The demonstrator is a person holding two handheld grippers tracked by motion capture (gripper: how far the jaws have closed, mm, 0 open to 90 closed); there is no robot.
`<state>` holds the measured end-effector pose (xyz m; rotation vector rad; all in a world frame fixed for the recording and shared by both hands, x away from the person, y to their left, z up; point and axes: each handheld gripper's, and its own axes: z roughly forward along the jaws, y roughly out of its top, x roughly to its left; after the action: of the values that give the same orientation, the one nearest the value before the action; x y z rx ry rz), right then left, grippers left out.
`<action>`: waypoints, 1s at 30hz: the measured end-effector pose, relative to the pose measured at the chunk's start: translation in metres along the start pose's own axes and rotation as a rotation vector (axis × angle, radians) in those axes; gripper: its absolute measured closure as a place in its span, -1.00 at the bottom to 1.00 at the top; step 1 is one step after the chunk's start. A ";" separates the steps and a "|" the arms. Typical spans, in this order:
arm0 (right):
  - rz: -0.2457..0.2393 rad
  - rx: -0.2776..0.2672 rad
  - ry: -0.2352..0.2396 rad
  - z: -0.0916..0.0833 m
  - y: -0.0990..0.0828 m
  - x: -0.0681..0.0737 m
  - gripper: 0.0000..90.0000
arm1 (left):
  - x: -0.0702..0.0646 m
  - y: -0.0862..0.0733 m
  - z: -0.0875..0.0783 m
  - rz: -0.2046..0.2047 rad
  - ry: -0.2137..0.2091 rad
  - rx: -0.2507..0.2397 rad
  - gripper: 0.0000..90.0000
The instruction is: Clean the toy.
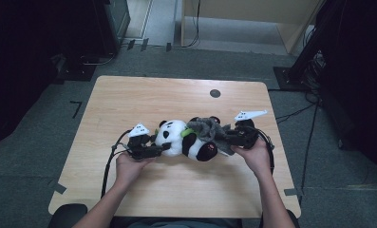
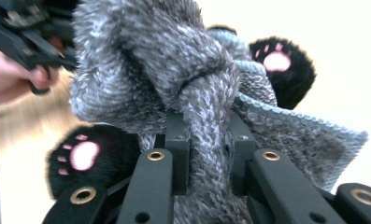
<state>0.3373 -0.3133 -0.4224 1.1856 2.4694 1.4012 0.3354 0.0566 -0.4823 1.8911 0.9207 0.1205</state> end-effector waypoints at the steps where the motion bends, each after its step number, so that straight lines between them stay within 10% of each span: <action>1: -0.005 -0.009 -0.002 -0.003 0.002 0.002 0.73 | 0.000 0.000 0.000 0.000 0.001 0.000 -0.16; 6: -0.045 -0.080 0.026 -0.024 0.011 0.022 0.72 | 0.000 0.000 0.000 -0.007 0.002 0.000 -0.16; 13: -0.098 0.000 0.046 -0.020 0.004 0.049 0.66 | 0.000 0.001 0.000 -0.009 0.001 0.008 -0.17; 30: -0.019 0.005 -0.026 -0.018 -0.019 0.020 0.73 | 0.002 0.003 0.001 0.017 -0.019 0.033 -0.31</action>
<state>0.3050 -0.3187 -0.4210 1.1699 2.4615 1.3672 0.3390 0.0566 -0.4810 1.9277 0.8987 0.0987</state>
